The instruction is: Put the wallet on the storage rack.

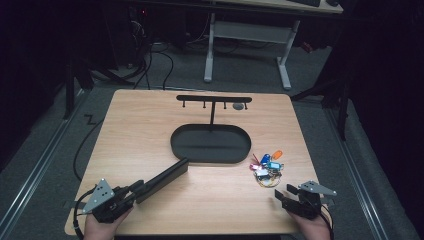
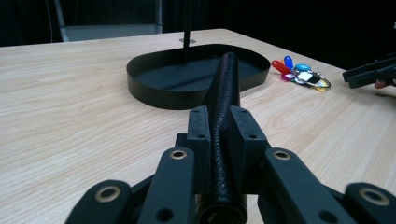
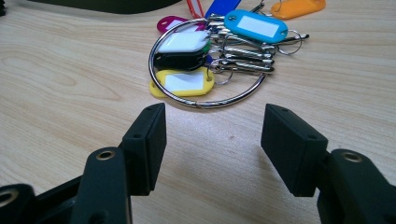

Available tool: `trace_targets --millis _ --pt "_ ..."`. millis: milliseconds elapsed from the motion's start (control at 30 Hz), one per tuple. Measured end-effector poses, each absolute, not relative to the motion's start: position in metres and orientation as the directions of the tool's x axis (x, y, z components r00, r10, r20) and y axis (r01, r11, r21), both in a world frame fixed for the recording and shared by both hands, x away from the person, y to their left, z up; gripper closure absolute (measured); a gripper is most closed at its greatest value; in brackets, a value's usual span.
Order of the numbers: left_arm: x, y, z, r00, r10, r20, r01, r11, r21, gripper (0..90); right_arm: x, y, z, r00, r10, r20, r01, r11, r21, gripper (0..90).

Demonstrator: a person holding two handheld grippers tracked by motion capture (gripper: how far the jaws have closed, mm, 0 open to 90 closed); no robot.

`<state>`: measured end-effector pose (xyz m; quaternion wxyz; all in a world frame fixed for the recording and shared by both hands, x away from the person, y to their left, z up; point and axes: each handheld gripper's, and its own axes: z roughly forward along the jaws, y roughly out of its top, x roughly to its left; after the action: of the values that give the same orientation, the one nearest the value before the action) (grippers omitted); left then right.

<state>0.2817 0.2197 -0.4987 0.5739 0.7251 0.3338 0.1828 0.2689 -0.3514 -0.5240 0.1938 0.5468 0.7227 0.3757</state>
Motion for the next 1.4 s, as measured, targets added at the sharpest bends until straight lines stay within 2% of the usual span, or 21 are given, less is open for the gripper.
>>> trace_targets --millis 367,533,567,700,1233,1400 --pt "0.287 0.224 -0.5 0.704 0.698 -0.132 0.277 -0.099 0.956 77.8 0.27 -0.35 -0.526 -0.334 0.935 0.124 0.645 0.13 0.753 40.9" --pt "0.288 0.224 -0.501 0.706 0.693 -0.15 0.291 -0.091 0.952 72.8 0.27 -0.35 -0.526 -0.334 0.934 0.129 0.649 0.129 0.75 40.9" --pt "0.288 0.224 -0.501 0.706 0.692 -0.15 0.295 -0.095 0.951 69.5 0.27 -0.35 -0.526 -0.338 0.933 0.125 0.648 0.134 0.749 40.9" --pt "0.289 0.223 -0.503 0.715 0.683 -0.146 0.303 -0.115 0.946 67.0 0.27 -0.35 -0.526 -0.335 0.933 0.129 0.65 0.13 0.748 40.9" --pt "0.284 0.207 -0.505 0.716 0.698 -0.01 0.292 -0.286 0.912 64.1 0.27 -0.35 -0.527 -0.335 0.933 0.132 0.655 0.13 0.744 40.9" --pt "0.283 0.202 -0.502 0.711 0.703 0.016 0.301 -0.325 0.897 66.8 0.27 -0.35 -0.527 -0.337 0.932 0.131 0.656 0.133 0.743 40.8"
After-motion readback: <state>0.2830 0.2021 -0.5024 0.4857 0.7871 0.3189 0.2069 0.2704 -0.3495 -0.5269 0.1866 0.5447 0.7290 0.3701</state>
